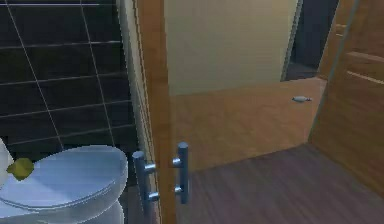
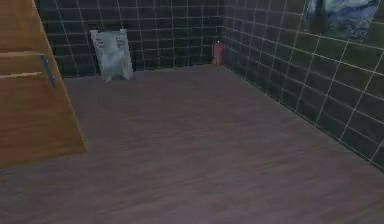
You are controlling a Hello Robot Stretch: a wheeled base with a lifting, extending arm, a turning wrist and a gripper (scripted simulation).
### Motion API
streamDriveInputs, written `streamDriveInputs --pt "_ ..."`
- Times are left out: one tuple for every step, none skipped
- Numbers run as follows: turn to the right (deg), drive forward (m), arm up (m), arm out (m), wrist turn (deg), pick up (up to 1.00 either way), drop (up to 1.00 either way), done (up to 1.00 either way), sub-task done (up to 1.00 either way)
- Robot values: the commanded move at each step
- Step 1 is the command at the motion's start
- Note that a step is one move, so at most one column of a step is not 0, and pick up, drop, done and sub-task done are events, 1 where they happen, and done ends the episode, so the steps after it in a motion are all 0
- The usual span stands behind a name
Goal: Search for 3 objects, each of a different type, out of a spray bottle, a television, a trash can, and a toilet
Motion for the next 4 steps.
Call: streamDriveInputs --pt "45.0 0.00 0.00 0.00 0.0 0.00 0.00 0.00 0.00" --pt "9.0 0.00 0.00 0.00 0.0 0.00 0.00 0.00 0.00" --pt "0.0 0.90 0.00 0.00 0.0 0.00 0.00 0.00 0.00" --pt "-45.0 0.00 0.00 0.00 0.0 0.00 0.00 0.00 0.00"
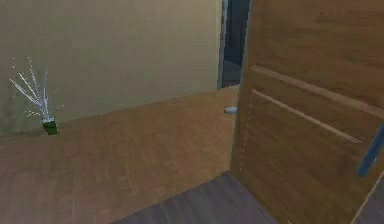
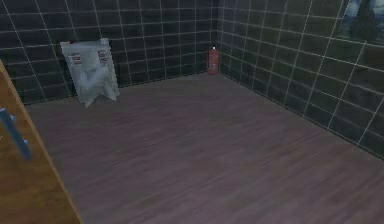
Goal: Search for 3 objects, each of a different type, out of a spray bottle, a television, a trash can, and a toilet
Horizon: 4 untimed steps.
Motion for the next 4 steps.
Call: streamDriveInputs --pt "-9.0 0.00 0.00 0.00 0.0 0.00 0.00 0.00 0.00" --pt "-3.0 0.00 0.00 0.00 0.0 0.00 0.00 0.00 0.00" --pt "0.0 1.00 0.00 0.00 0.0 0.00 0.00 0.00 0.00" --pt "0.0 0.55 0.00 0.00 0.0 0.00 0.00 0.00 0.00"
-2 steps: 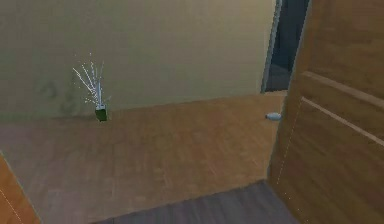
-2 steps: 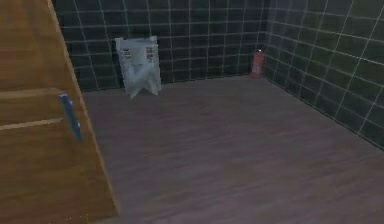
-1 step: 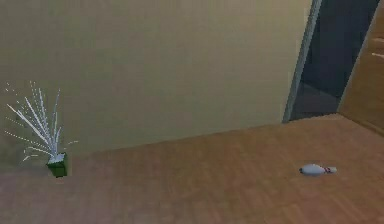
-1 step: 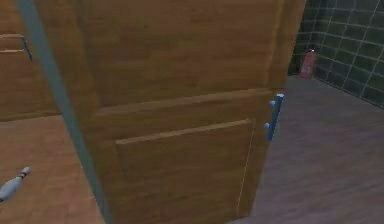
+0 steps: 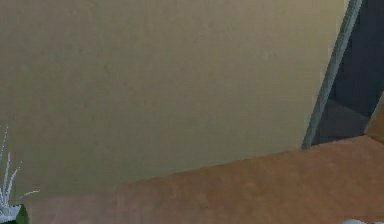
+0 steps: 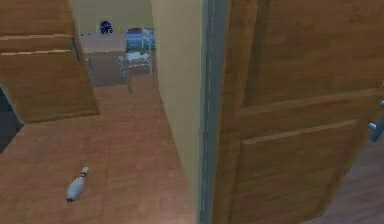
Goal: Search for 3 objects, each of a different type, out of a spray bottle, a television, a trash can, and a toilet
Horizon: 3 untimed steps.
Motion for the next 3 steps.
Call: streamDriveInputs --pt "9.0 0.00 0.00 0.00 0.0 0.00 0.00 0.00 0.00" --pt "0.0 0.85 0.00 0.00 0.0 0.00 0.00 0.00 0.00" --pt "45.0 0.00 0.00 0.00 0.0 0.00 0.00 0.00 0.00"
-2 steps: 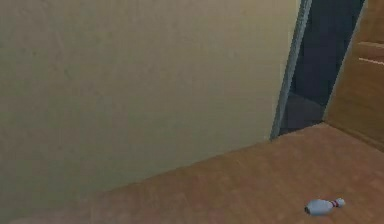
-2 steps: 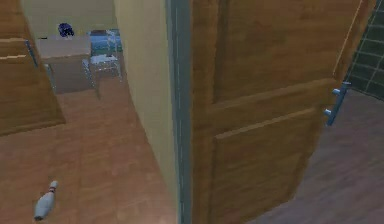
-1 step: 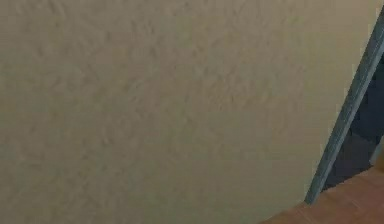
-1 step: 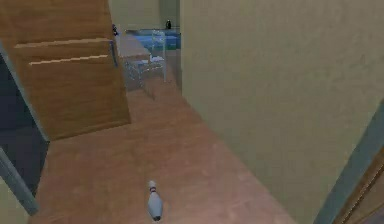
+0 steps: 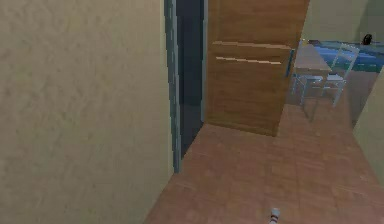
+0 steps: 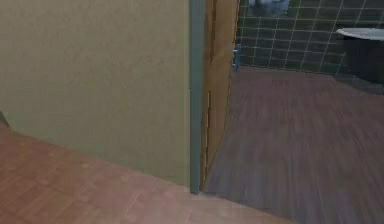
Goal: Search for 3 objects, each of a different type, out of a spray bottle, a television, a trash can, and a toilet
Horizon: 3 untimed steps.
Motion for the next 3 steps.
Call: streamDriveInputs --pt "18.0 0.00 0.00 0.00 0.0 0.00 0.00 0.00 0.00" --pt "0.0 0.60 0.00 0.00 0.0 0.00 0.00 0.00 0.00" --pt "-18.0 0.00 0.00 0.00 0.0 0.00 0.00 0.00 0.00"
